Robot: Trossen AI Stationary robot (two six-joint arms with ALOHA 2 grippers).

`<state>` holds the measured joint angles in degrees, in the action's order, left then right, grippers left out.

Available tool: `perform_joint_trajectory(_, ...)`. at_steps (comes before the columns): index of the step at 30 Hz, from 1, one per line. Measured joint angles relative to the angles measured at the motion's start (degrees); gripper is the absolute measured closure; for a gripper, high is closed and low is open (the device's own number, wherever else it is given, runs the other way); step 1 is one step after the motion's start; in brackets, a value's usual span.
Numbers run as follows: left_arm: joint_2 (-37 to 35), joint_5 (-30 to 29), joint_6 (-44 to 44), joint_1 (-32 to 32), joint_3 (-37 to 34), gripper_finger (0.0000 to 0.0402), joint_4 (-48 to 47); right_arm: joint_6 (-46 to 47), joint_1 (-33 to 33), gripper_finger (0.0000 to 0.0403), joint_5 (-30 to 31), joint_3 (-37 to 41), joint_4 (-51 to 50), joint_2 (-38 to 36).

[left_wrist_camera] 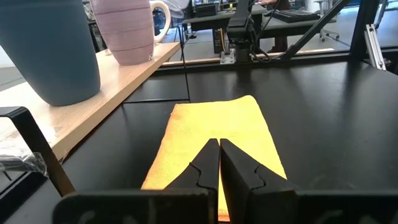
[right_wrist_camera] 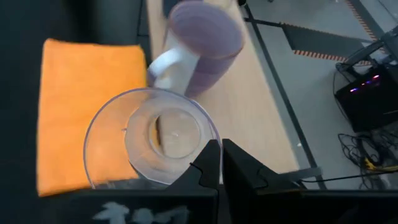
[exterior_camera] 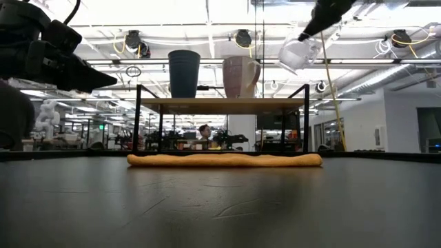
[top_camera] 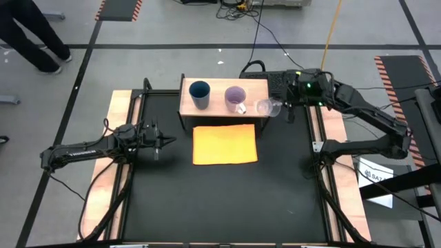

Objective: Stack small to large cups/mugs on shelf
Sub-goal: Put the transparent mug on the shelf

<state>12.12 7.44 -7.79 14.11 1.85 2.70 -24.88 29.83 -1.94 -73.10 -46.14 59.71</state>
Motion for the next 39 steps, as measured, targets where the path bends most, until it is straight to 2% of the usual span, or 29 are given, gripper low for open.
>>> perform_joint_trajectory(7, 0.0, 0.0, -0.3, 0.0, 0.0, 0.0385, -0.4, -2.4, 2.4, 0.0403, -2.8, -6.0, -1.0, 4.8)
perform_joint_trajectory(21, 0.0, 0.0, 0.0, 0.0, 0.0, 0.0385, -0.6, -5.9, 8.6, 0.0403, -3.4, -17.6, -4.3, 13.3)
perform_joint_trajectory(31, 0.0, 0.0, 0.2, 0.0, 0.0, 0.0385, -0.8, -8.6, 11.0, 0.0403, -4.5, -28.3, -15.8, 22.4)
perform_joint_trajectory(36, 0.0, 0.0, 0.0, 0.0, 0.0, 0.0385, -0.8, -9.8, 11.1, 0.0403, -4.5, -32.9, -18.0, 26.4)
perform_joint_trajectory(39, 0.0, 0.0, -0.3, 0.0, 0.0, 0.0385, -0.8, -10.9, 11.5, 0.0403, -7.0, -35.3, -19.5, 28.4)
